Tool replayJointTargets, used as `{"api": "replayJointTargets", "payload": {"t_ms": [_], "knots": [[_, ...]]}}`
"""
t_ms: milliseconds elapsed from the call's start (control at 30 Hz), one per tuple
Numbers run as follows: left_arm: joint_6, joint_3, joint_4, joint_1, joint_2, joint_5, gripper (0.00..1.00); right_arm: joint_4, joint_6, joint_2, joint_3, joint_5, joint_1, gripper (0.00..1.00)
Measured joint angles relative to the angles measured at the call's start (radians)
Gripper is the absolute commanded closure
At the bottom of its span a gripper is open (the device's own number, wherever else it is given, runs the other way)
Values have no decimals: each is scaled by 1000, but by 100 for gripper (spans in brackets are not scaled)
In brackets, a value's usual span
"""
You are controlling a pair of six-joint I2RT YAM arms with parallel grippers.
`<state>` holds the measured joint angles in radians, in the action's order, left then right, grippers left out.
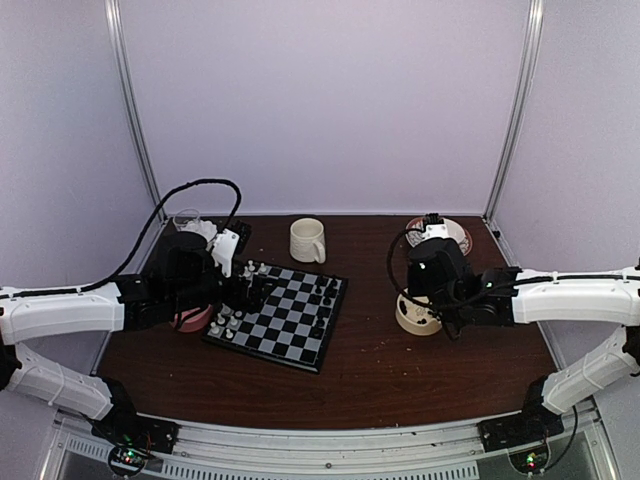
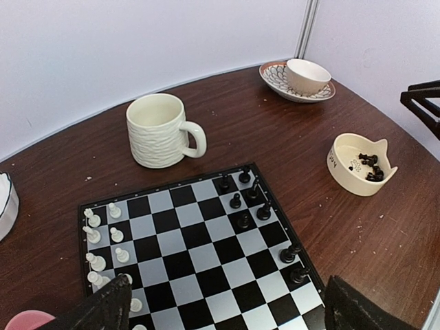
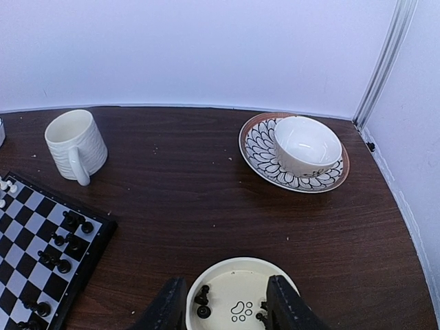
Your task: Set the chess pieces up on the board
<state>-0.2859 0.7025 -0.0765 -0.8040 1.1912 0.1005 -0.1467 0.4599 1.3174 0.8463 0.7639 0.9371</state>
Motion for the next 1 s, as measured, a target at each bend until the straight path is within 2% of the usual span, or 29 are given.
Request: {"api": "replayJointTargets", "payload": {"t_ms": [1000], "knots": [[8, -2, -5, 0, -12, -16, 2, -76, 52, 2, 0, -27, -33, 58]]}}
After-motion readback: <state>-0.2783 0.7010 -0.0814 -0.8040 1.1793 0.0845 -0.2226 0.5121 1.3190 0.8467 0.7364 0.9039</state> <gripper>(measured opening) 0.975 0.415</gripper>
